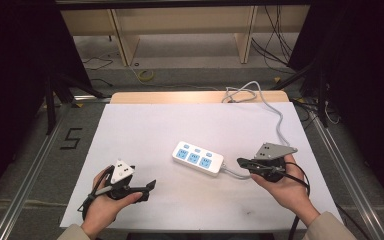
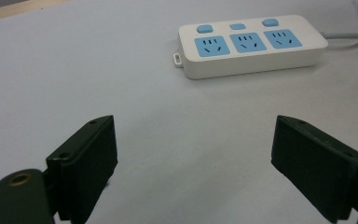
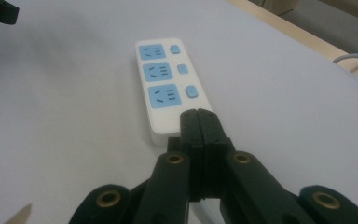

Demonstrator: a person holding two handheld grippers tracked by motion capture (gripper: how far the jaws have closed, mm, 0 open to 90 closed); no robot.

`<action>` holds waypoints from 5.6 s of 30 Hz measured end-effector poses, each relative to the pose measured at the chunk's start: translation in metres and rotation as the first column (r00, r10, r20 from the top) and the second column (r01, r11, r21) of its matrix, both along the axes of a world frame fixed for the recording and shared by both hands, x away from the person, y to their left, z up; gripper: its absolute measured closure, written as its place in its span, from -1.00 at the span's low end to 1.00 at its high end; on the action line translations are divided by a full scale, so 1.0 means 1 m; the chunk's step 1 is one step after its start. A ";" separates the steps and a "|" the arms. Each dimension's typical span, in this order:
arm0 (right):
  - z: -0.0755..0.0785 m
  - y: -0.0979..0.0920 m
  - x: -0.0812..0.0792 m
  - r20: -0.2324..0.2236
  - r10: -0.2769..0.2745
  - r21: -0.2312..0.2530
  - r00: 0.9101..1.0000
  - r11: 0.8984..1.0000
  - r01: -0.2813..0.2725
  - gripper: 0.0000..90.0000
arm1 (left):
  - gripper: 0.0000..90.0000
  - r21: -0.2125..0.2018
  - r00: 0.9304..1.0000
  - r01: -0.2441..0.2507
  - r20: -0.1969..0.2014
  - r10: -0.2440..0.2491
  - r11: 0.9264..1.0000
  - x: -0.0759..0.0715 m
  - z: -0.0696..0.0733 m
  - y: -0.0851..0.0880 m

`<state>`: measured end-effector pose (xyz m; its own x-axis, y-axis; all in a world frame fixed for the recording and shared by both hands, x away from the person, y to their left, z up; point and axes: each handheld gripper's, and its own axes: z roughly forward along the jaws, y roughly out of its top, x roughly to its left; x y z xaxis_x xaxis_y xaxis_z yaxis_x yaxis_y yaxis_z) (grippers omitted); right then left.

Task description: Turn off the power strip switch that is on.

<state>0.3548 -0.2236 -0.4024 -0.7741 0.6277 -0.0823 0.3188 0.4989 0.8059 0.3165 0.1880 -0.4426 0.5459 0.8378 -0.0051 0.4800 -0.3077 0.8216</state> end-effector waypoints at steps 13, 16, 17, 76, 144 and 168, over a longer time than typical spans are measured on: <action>0.004 0.012 0.011 -0.033 -0.001 -0.006 0.999 1.000 0.001 1.00 | -0.69 0.006 1.000 0.011 -0.004 -0.011 1.000 0.000 0.000 -0.002; 0.005 0.015 0.014 -0.041 -0.001 -0.005 0.999 1.000 0.001 1.00 | -0.69 0.005 1.000 0.011 -0.005 -0.011 1.000 0.000 -0.001 -0.002; 0.005 0.016 0.015 -0.042 -0.002 -0.009 0.999 1.000 0.002 1.00 | -0.69 0.005 1.000 0.011 -0.006 -0.011 1.000 0.000 -0.001 -0.002; 0.006 0.101 0.076 -0.117 0.046 -0.103 0.992 0.993 -0.058 1.00 | -0.68 -0.002 1.000 0.023 -0.011 -0.023 1.000 0.000 -0.001 -0.004; -0.021 0.142 0.125 -0.258 -0.019 -0.246 0.966 0.968 -0.047 1.00 | -0.67 0.005 0.999 0.037 -0.006 -0.037 0.999 0.000 -0.001 -0.005; -0.036 0.149 0.135 -0.323 -0.047 -0.299 0.945 0.953 -0.055 1.00 | -0.67 0.009 0.999 0.042 -0.006 -0.042 0.999 0.000 -0.001 -0.006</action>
